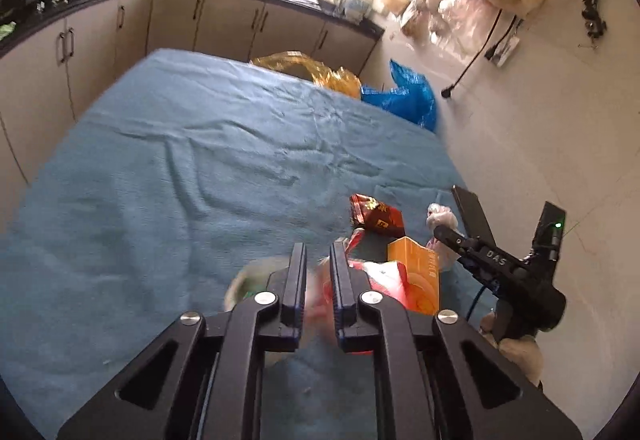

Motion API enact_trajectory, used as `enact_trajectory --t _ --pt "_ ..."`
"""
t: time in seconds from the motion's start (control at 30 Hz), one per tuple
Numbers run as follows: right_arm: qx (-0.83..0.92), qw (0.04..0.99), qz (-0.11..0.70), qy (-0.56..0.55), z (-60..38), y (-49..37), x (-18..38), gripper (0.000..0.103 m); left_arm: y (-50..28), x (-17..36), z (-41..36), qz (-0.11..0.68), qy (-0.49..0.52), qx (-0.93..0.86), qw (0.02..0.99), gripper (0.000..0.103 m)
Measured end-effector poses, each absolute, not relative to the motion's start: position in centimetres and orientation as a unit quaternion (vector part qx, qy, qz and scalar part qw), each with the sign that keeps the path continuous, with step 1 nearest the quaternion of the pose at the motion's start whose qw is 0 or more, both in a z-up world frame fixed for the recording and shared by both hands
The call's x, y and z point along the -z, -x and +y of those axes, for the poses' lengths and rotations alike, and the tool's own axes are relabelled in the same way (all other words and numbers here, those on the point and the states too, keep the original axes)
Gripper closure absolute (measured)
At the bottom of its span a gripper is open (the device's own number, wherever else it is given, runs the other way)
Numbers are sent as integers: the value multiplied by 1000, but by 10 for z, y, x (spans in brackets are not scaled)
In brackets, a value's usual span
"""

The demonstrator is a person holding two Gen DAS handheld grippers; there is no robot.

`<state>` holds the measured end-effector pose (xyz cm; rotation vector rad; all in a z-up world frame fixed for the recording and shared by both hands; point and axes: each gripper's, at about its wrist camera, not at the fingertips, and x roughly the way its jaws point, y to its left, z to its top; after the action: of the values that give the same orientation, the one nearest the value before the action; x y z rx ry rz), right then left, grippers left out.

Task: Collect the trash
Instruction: 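Grasp the white cloth with left tool while right grasps white plastic bags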

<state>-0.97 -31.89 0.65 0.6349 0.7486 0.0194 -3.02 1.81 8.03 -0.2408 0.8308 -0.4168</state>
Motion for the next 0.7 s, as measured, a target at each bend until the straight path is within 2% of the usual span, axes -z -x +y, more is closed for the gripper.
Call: enact_trajectory --t 0.13,0.23,0.3,0.37,0.4,0.43,0.7 --pt "-8 882 364 -298 -316 11 -5 68 50 -86 36 380 95 174 903 92" --pt "-7 885 365 -290 -311 12 -5 68 53 -72 49 406 94 177 892 92" --pt "-7 885 366 -286 -310 12 -5 68 56 -65 57 411 93 165 892 77" --pt "-8 885 369 -284 -309 13 -3 68 59 -60 63 405 95 152 897 34" --pt "-7 885 370 -284 -308 12 -3 68 60 -59 67 397 98 148 900 28" --pt "-7 884 371 -284 -308 12 -2 67 59 -58 70 394 100 144 902 26" --pt "-8 879 376 -292 -310 10 2 66 43 -21 52 433 90 146 885 26"
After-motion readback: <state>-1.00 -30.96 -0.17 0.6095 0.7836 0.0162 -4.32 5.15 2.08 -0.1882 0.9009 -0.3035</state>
